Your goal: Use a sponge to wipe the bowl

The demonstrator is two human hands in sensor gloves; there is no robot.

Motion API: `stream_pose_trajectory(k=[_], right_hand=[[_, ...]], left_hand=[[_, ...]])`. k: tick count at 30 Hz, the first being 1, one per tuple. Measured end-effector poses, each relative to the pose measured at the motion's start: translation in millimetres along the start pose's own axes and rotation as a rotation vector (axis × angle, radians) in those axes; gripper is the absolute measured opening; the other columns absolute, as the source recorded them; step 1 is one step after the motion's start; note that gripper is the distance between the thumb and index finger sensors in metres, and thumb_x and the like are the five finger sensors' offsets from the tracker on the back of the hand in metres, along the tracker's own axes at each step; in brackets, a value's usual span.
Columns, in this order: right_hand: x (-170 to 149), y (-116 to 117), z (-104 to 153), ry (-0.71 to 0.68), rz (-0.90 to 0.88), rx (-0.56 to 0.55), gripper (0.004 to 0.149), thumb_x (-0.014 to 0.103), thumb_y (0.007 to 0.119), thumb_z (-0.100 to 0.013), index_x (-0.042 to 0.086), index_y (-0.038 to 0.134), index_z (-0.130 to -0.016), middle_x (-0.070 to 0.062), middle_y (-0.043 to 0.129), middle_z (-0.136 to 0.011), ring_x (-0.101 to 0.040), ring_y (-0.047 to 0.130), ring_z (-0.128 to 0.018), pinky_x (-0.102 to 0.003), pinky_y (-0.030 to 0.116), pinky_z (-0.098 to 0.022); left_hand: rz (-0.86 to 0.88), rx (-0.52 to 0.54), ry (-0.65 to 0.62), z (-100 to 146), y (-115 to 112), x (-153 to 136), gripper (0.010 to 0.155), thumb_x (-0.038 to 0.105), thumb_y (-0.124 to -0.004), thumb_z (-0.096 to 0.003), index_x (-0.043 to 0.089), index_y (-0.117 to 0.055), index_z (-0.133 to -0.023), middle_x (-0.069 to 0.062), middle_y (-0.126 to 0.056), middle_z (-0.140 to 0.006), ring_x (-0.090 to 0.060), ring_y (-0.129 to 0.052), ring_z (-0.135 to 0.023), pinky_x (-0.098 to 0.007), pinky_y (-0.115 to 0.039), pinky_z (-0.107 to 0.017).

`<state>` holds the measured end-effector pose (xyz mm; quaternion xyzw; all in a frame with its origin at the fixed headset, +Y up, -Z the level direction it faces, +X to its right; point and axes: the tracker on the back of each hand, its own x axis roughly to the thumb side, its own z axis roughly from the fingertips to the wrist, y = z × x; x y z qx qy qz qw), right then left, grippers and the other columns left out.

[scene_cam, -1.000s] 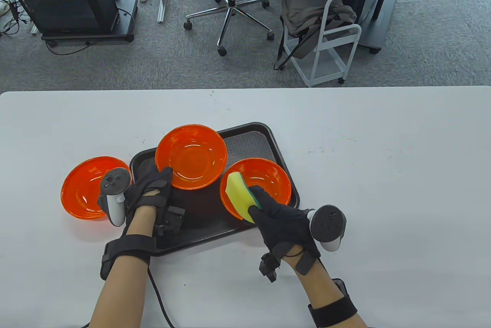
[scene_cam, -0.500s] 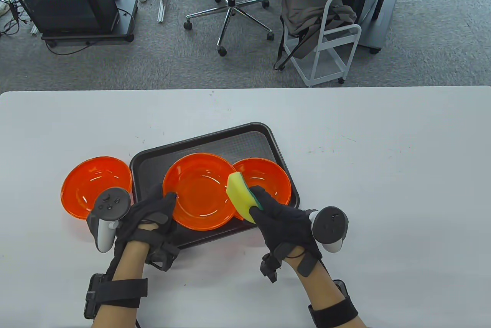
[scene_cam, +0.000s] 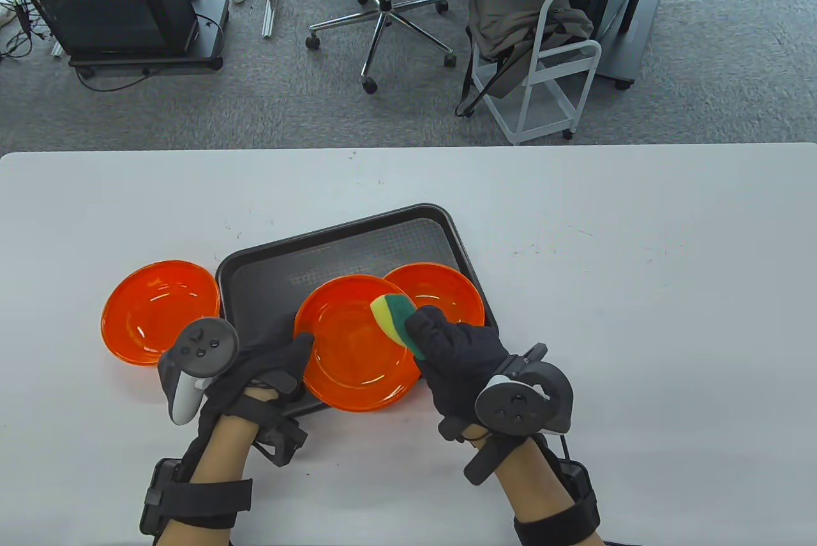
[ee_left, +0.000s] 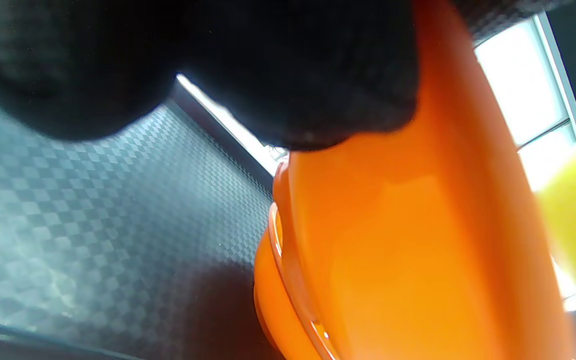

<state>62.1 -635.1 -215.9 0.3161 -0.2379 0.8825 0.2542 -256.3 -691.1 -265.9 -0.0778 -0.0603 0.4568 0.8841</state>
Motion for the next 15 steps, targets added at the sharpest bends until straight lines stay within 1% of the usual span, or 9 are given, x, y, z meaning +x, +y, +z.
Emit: stream_pose_trajectory(k=[2,5,8,12,15], right_hand=[[9.1,1.8,-2.2,-0.056,0.114,0.044,0.051,0.025,0.088,-0.049,0.012,0.067,-0.093,-0.025,0.082,-0.092,-0.033,0.098,-0.058,-0.056,0.077,-0.049],[20.2,6.7,-5.1,-0.118,0.227,0.102,0.051,0.025,0.088,-0.049,0.012,0.067,-0.093,-0.024,0.082,-0.093,-0.033,0.097,-0.058,-0.056,0.076,-0.049],[27.1,13.7,-7.4,-0.133,0.288,0.172,0.05,0.025,0.087,-0.049,0.012,0.067,-0.093,-0.023,0.082,-0.093,-0.033,0.096,-0.058,-0.056,0.076,-0.049],[35.3,31.2,-12.9,-0.17,0.44,0.331,0.047,0.025,0.086,-0.05,0.013,0.069,-0.092,-0.021,0.084,-0.092,-0.033,0.095,-0.058,-0.056,0.074,-0.05],[37.3,40.9,-17.0,-0.163,0.552,0.413,0.046,0.025,0.086,-0.049,0.013,0.07,-0.091,-0.02,0.086,-0.09,-0.033,0.095,-0.058,-0.056,0.074,-0.05]], left_hand=[[0.003,0.0,-0.003,0.2,-0.7,0.7,0.06,0.044,-0.074,-0.0531,0.007,-0.065,-0.099,-0.01,-0.098,-0.045,-0.008,-0.102,-0.009,-0.034,-0.094,-0.015],[0.003,-0.003,-0.011,0.7,-1.1,2.1,0.06,0.044,-0.074,-0.0532,0.006,-0.065,-0.099,-0.01,-0.097,-0.045,-0.008,-0.102,-0.009,-0.034,-0.094,-0.015],[0.01,-0.019,-0.026,1.3,-4.3,6.0,0.06,0.044,-0.074,-0.0533,0.007,-0.065,-0.099,-0.01,-0.097,-0.045,-0.008,-0.102,-0.009,-0.034,-0.094,-0.015],[-0.019,-0.048,-0.057,1.9,-12.6,14.6,0.059,0.044,-0.074,-0.0533,0.008,-0.067,-0.099,-0.01,-0.098,-0.045,-0.008,-0.102,-0.009,-0.034,-0.094,-0.015],[-0.032,-0.057,-0.068,1.5,-17.7,17.5,0.058,0.044,-0.074,-0.0533,0.009,-0.067,-0.099,-0.009,-0.098,-0.045,-0.008,-0.102,-0.009,-0.034,-0.094,-0.015]])
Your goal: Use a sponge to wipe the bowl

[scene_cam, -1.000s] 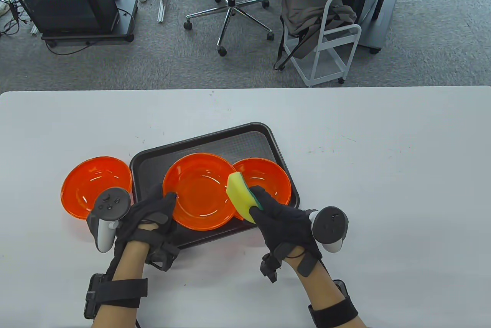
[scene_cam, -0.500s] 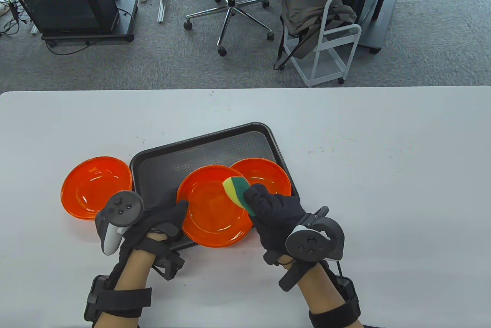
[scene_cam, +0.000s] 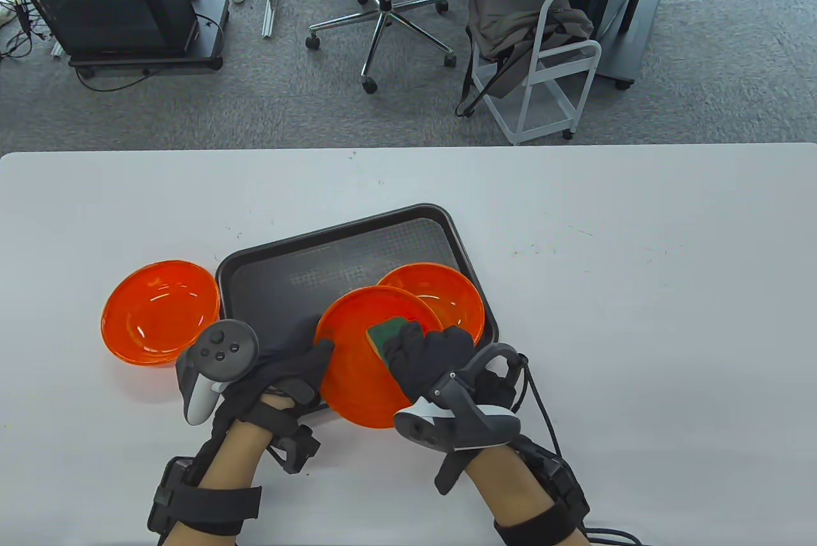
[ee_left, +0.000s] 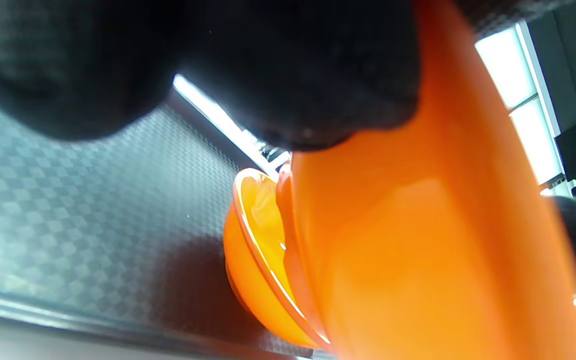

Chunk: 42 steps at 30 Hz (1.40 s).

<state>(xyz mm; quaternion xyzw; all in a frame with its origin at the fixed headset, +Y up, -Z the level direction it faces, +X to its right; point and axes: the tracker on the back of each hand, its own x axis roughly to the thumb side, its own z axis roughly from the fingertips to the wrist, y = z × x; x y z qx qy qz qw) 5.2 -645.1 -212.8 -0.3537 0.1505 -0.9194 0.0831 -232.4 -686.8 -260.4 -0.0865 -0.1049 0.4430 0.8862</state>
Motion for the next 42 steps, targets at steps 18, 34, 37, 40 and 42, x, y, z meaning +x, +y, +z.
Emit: stream_pose_trajectory(k=[18,34,37,40,42], right_hand=[[36.0,-0.4,-11.1,-0.152,-0.135,0.178,0.044,0.024,0.083,-0.051,0.016,0.07,-0.092,-0.02,0.084,-0.094,-0.038,0.09,-0.065,-0.061,0.07,-0.053],[13.8,12.2,-8.3,0.049,0.117,0.158,0.044,0.025,0.082,-0.052,0.015,0.069,-0.093,-0.019,0.081,-0.096,-0.038,0.089,-0.066,-0.06,0.07,-0.052],[13.2,13.3,-9.5,0.027,0.106,0.087,0.045,0.026,0.082,-0.052,0.016,0.068,-0.094,-0.019,0.082,-0.095,-0.037,0.091,-0.065,-0.06,0.072,-0.051],[15.9,12.4,-9.4,-0.013,0.085,-0.003,0.045,0.028,0.081,-0.053,0.015,0.067,-0.094,-0.02,0.084,-0.093,-0.035,0.093,-0.062,-0.059,0.074,-0.05],[19.2,11.4,-9.4,-0.047,0.063,-0.035,0.046,0.028,0.081,-0.053,0.015,0.067,-0.094,-0.02,0.084,-0.092,-0.034,0.094,-0.062,-0.058,0.074,-0.05]], left_hand=[[-0.011,0.068,0.011,1.7,13.0,-2.7,0.057,0.044,-0.075,-0.0531,0.009,-0.069,-0.099,-0.01,-0.098,-0.044,-0.009,-0.101,-0.008,-0.034,-0.094,-0.015],[-0.052,0.024,-0.037,2.3,5.7,5.6,0.058,0.044,-0.075,-0.0532,0.008,-0.068,-0.098,-0.011,-0.098,-0.043,-0.009,-0.101,-0.006,-0.034,-0.094,-0.014],[-0.071,0.014,-0.046,2.2,2.4,7.2,0.058,0.044,-0.075,-0.0532,0.008,-0.069,-0.098,-0.011,-0.098,-0.043,-0.008,-0.101,-0.006,-0.034,-0.094,-0.014],[-0.085,0.005,-0.063,2.4,-2.6,12.3,0.058,0.044,-0.075,-0.0533,0.008,-0.068,-0.099,-0.011,-0.098,-0.043,-0.008,-0.101,-0.006,-0.034,-0.094,-0.014],[-0.098,0.016,-0.071,2.9,-4.2,14.7,0.058,0.044,-0.074,-0.0533,0.009,-0.068,-0.099,-0.01,-0.098,-0.044,-0.008,-0.101,-0.006,-0.034,-0.094,-0.015]])
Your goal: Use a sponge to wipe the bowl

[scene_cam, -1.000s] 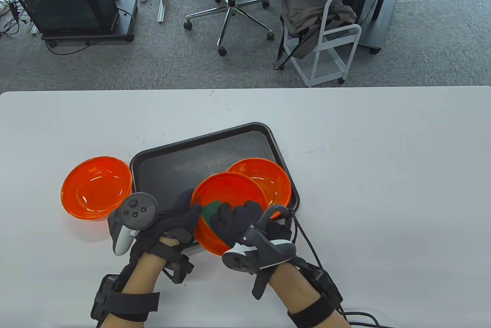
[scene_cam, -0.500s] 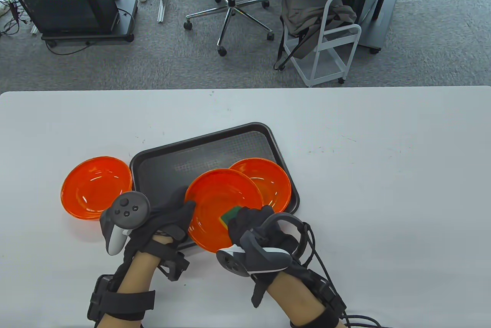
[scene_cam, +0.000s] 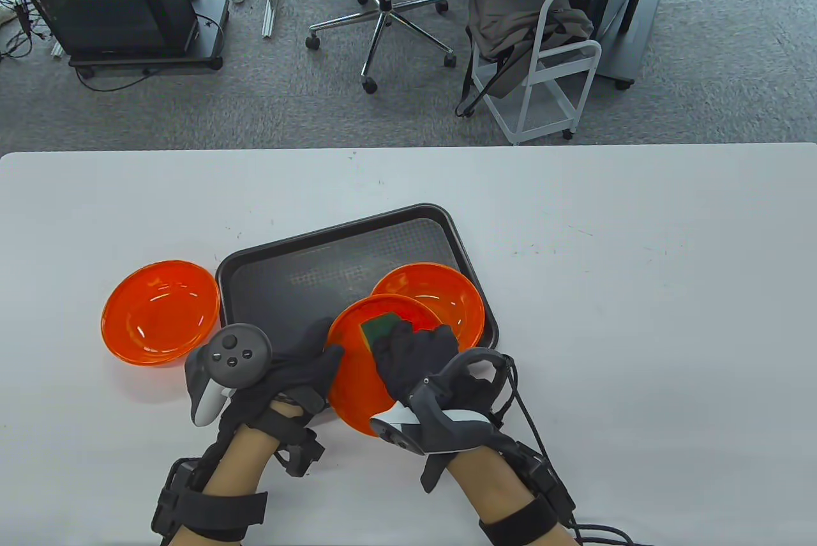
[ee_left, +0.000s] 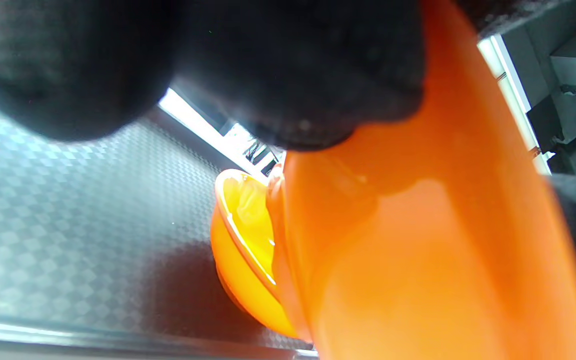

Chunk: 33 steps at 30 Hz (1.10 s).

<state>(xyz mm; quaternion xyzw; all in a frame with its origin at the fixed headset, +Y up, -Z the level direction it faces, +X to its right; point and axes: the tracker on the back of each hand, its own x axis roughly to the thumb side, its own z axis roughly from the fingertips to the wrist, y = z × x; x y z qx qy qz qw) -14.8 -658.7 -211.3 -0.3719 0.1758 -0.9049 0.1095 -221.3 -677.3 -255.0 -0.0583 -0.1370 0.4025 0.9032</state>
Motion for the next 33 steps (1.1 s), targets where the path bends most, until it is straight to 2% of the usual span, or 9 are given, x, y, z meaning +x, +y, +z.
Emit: stream_pose_trajectory(k=[7,9,12,16,19,22,25,29,33], right_hand=[[15.3,-5.7,1.3,-0.14,-0.212,-0.095,0.046,0.029,0.081,-0.052,0.015,0.066,-0.094,-0.02,0.085,-0.091,-0.033,0.095,-0.062,-0.058,0.074,-0.05],[17.6,-5.3,0.9,-0.19,-0.286,-0.082,0.047,0.029,0.08,-0.052,0.013,0.066,-0.094,-0.021,0.086,-0.09,-0.033,0.095,-0.061,-0.058,0.075,-0.05],[15.8,-6.8,1.4,-0.193,-0.322,-0.036,0.046,0.028,0.08,-0.052,0.013,0.067,-0.094,-0.021,0.086,-0.09,-0.034,0.095,-0.061,-0.058,0.074,-0.05],[13.9,-10.0,2.3,-0.141,-0.311,0.114,0.045,0.026,0.08,-0.052,0.014,0.068,-0.093,-0.022,0.085,-0.091,-0.036,0.093,-0.063,-0.06,0.073,-0.051],[11.8,-10.9,3.8,-0.043,-0.248,0.234,0.045,0.026,0.08,-0.052,0.013,0.068,-0.093,-0.022,0.083,-0.093,-0.038,0.091,-0.064,-0.06,0.071,-0.051],[10.6,-11.5,2.6,0.038,-0.102,0.315,0.044,0.026,0.08,-0.052,0.013,0.069,-0.093,-0.022,0.082,-0.094,-0.039,0.089,-0.066,-0.061,0.07,-0.051],[7.7,-8.3,1.6,0.091,-0.018,0.34,0.044,0.026,0.08,-0.052,0.013,0.068,-0.093,-0.022,0.082,-0.095,-0.039,0.089,-0.067,-0.061,0.07,-0.052],[1.3,-4.0,0.8,0.133,0.043,0.285,0.044,0.028,0.081,-0.052,0.015,0.069,-0.093,-0.019,0.083,-0.095,-0.037,0.091,-0.067,-0.059,0.072,-0.051],[-6.3,-1.9,1.0,0.147,0.026,0.133,0.046,0.031,0.082,-0.052,0.015,0.069,-0.092,-0.018,0.086,-0.092,-0.036,0.094,-0.062,-0.057,0.074,-0.049]], left_hand=[[-0.012,0.063,0.01,0.8,3.6,-3.3,0.057,0.044,-0.074,-0.0536,0.011,-0.068,-0.1,-0.01,-0.097,-0.045,-0.008,-0.101,-0.009,-0.034,-0.094,-0.016],[-0.019,0.108,0.009,1.8,6.3,-4.1,0.057,0.044,-0.074,-0.0534,0.011,-0.068,-0.1,-0.01,-0.097,-0.044,-0.008,-0.101,-0.009,-0.034,-0.094,-0.016],[-0.034,0.129,0.018,3.3,10.7,-5.5,0.057,0.045,-0.074,-0.0534,0.012,-0.069,-0.1,-0.009,-0.098,-0.045,-0.008,-0.101,-0.009,-0.034,-0.094,-0.016],[-0.019,0.145,0.031,3.6,15.6,-8.9,0.057,0.044,-0.074,-0.0533,0.011,-0.069,-0.099,-0.009,-0.098,-0.044,-0.008,-0.101,-0.008,-0.034,-0.094,-0.016],[-0.007,0.152,0.032,4.1,19.2,-10.6,0.057,0.044,-0.075,-0.0532,0.011,-0.069,-0.099,-0.01,-0.098,-0.044,-0.009,-0.101,-0.008,-0.034,-0.094,-0.016],[-0.015,0.14,0.031,4.1,19.8,-9.8,0.057,0.044,-0.075,-0.053,0.011,-0.07,-0.099,-0.01,-0.098,-0.043,-0.009,-0.101,-0.006,-0.034,-0.094,-0.015],[-0.008,0.101,0.026,3.5,18.0,-8.1,0.057,0.043,-0.076,-0.0528,0.009,-0.07,-0.098,-0.009,-0.098,-0.041,-0.007,-0.1,-0.004,-0.033,-0.094,-0.013],[-0.003,0.051,0.019,2.3,15.1,-7.1,0.056,0.043,-0.076,-0.0528,0.009,-0.071,-0.097,-0.009,-0.098,-0.039,-0.007,-0.1,-0.003,-0.033,-0.094,-0.012],[0.027,0.01,0.014,1.7,8.6,-5.3,0.057,0.043,-0.075,-0.0531,0.009,-0.07,-0.098,-0.009,-0.097,-0.04,-0.007,-0.1,-0.003,-0.033,-0.094,-0.012]])
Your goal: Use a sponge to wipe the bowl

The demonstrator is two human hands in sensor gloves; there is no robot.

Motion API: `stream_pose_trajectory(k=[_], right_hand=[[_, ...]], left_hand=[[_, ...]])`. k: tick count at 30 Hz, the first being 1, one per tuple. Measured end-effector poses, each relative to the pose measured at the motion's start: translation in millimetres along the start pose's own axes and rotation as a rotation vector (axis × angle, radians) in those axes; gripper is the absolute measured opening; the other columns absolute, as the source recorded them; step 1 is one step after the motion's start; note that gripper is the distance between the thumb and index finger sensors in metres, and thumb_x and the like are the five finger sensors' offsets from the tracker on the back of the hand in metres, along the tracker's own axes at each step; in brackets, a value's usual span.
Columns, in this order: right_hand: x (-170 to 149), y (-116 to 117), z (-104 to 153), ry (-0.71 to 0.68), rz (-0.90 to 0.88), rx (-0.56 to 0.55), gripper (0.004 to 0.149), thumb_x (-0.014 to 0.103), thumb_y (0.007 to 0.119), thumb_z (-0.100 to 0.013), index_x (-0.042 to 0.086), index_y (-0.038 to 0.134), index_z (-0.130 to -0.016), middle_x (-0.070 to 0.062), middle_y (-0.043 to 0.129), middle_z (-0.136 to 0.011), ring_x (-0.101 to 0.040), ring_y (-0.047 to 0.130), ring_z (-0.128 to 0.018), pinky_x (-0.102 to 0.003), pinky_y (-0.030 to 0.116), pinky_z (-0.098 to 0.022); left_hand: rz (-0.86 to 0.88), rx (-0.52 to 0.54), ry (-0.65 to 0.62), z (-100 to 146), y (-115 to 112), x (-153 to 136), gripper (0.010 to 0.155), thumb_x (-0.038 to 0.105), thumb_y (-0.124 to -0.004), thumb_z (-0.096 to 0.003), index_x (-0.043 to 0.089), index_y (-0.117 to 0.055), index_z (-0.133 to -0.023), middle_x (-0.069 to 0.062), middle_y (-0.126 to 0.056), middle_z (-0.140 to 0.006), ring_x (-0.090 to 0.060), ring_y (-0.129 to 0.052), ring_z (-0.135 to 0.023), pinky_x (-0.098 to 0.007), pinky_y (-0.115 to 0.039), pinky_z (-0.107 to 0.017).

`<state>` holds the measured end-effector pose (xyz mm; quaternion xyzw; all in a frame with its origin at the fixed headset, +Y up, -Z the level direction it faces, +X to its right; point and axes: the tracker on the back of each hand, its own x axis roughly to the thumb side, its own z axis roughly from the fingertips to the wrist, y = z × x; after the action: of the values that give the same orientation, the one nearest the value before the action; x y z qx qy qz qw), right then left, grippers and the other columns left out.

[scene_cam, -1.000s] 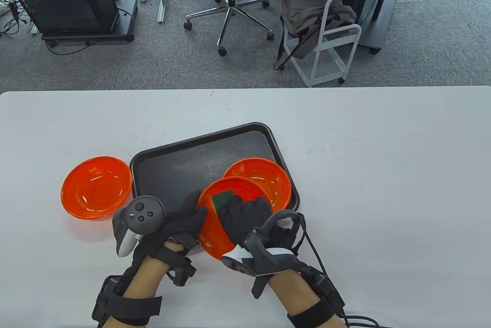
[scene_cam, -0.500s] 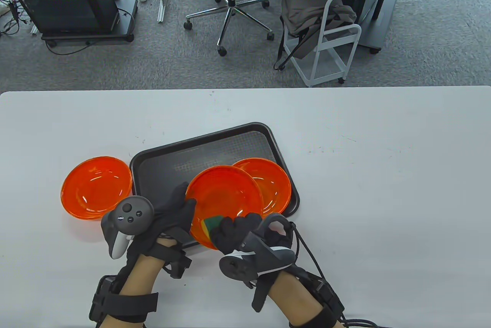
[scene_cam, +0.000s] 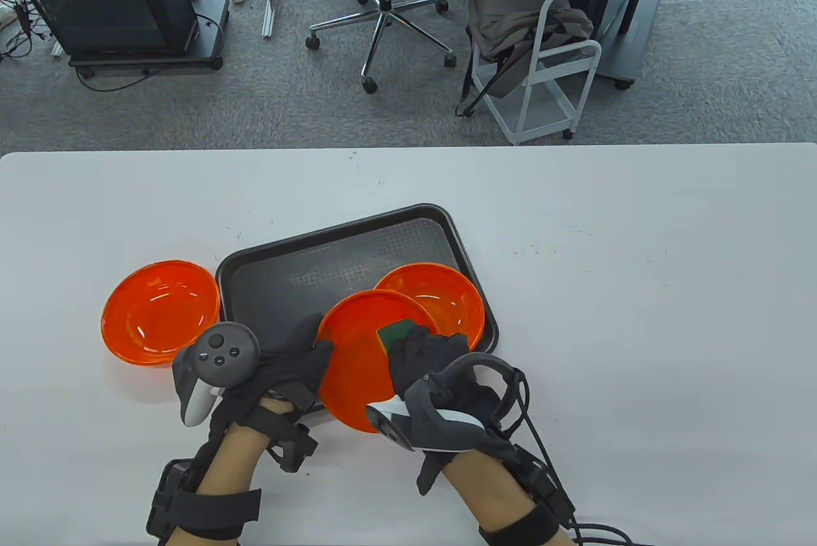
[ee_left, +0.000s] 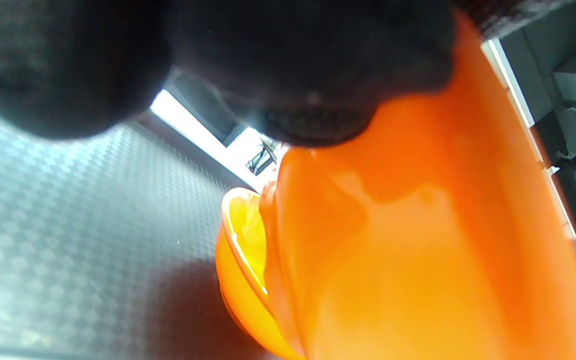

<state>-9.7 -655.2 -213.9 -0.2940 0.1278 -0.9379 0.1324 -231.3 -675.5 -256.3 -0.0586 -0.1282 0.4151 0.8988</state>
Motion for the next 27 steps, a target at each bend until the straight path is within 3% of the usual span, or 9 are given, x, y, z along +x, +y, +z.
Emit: stream_pose_trajectory(k=[6,13,19,27], right_hand=[[2.1,-2.3,1.7,-0.055,-0.134,-0.166,0.047,0.032,0.081,-0.052,0.013,0.068,-0.092,-0.02,0.088,-0.088,-0.035,0.094,-0.063,-0.056,0.075,-0.049],[9.3,-1.1,3.1,-0.176,-0.391,-0.212,0.047,0.031,0.081,-0.052,0.011,0.067,-0.092,-0.021,0.089,-0.087,-0.035,0.094,-0.063,-0.057,0.075,-0.049],[8.4,2.4,3.2,-0.248,-0.532,-0.169,0.047,0.031,0.081,-0.052,0.011,0.067,-0.093,-0.022,0.088,-0.088,-0.036,0.093,-0.065,-0.058,0.073,-0.05],[10.7,0.2,3.6,-0.256,-0.571,-0.083,0.049,0.033,0.083,-0.052,0.011,0.067,-0.093,-0.022,0.085,-0.091,-0.04,0.089,-0.071,-0.061,0.07,-0.053]], left_hand=[[0.045,-0.019,-0.031,-0.8,-9.6,4.7,0.056,0.044,-0.075,-0.0534,0.011,-0.069,-0.099,-0.009,-0.097,-0.041,-0.007,-0.1,-0.005,-0.033,-0.095,-0.014],[0.008,0.041,-0.057,-1.0,-13.5,6.7,0.056,0.044,-0.074,-0.0536,0.015,-0.069,-0.101,-0.008,-0.097,-0.044,-0.008,-0.102,-0.008,-0.033,-0.095,-0.016],[-0.008,0.115,-0.049,0.1,-7.0,3.6,0.056,0.044,-0.074,-0.0535,0.015,-0.069,-0.101,-0.008,-0.097,-0.044,-0.008,-0.102,-0.009,-0.034,-0.095,-0.017],[0.024,0.161,-0.008,0.4,5.5,-7.9,0.056,0.044,-0.075,-0.0532,0.015,-0.069,-0.101,-0.008,-0.097,-0.044,-0.008,-0.101,-0.007,-0.033,-0.095,-0.016]])
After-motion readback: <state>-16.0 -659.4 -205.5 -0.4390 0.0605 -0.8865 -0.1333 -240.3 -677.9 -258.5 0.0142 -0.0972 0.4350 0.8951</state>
